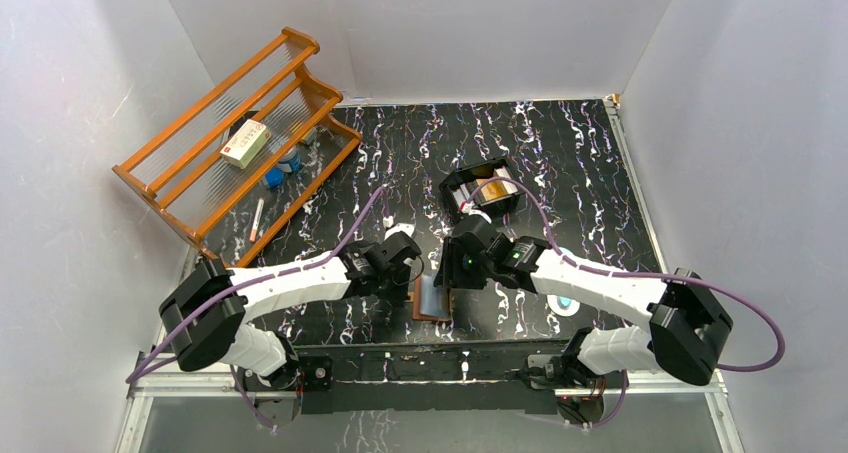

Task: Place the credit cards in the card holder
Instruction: Close the card holder at the center of the board.

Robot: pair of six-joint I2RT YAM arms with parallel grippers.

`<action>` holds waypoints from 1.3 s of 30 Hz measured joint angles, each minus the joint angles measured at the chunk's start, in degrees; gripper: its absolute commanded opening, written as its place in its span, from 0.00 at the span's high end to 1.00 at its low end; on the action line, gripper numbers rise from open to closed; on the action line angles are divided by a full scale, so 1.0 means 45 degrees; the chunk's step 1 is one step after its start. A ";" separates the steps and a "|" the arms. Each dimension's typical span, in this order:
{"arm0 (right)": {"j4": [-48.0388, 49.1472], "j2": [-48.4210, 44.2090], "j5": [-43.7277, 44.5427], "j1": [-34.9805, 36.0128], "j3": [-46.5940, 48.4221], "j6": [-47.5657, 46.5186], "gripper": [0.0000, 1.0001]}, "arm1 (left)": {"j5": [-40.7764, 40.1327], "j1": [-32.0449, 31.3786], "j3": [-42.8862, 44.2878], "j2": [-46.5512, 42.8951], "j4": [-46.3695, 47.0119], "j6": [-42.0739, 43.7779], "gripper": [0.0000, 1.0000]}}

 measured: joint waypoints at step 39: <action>0.3385 -0.1005 -0.2079 -0.0010 -0.1530 -0.0160 0.63 | 0.1928 0.0923 -0.0685 -0.0403 0.1209 -0.0772 1.00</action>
